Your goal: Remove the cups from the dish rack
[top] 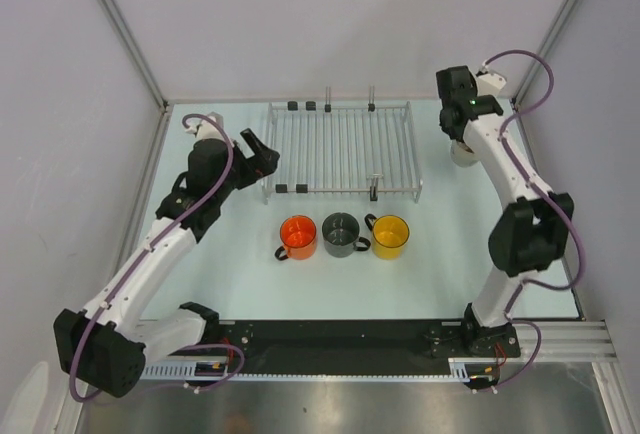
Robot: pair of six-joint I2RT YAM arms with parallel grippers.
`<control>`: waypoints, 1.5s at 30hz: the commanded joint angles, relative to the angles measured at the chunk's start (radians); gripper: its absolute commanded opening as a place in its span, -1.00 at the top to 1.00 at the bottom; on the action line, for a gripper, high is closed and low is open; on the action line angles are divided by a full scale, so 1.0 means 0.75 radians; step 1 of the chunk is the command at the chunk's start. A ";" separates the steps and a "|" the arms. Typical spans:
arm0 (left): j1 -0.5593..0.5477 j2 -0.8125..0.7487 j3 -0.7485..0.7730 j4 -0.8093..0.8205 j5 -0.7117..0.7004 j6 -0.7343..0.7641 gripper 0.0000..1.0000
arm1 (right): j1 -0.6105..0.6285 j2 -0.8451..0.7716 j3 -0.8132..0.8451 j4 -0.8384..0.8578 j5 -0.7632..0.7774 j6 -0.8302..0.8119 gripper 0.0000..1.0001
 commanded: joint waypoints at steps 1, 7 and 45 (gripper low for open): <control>-0.019 -0.077 -0.026 -0.191 -0.123 0.035 -1.00 | -0.108 0.175 0.232 -0.095 0.004 0.063 1.00; -0.023 -0.114 -0.038 -0.234 -0.135 0.056 -1.00 | -0.180 0.463 0.430 -0.209 -0.096 0.067 1.00; -0.044 -0.041 -0.018 -0.256 -0.189 0.064 -1.00 | -0.246 0.171 0.239 0.087 -0.413 0.034 -0.95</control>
